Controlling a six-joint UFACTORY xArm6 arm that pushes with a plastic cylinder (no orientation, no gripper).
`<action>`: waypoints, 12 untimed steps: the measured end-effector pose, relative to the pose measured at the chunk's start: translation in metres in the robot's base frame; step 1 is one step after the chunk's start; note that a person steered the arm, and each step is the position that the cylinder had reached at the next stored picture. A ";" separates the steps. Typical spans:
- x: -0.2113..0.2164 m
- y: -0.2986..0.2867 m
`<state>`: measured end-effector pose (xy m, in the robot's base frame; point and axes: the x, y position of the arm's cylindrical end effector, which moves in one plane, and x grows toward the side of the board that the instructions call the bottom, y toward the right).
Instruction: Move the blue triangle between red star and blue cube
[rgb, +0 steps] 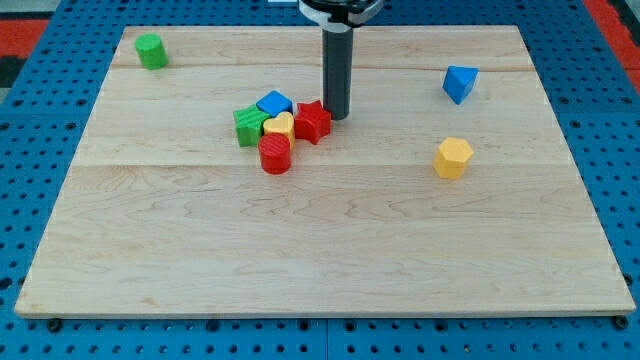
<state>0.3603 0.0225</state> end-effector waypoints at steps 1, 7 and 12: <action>-0.003 0.016; -0.057 0.198; -0.065 0.137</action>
<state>0.2958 0.1592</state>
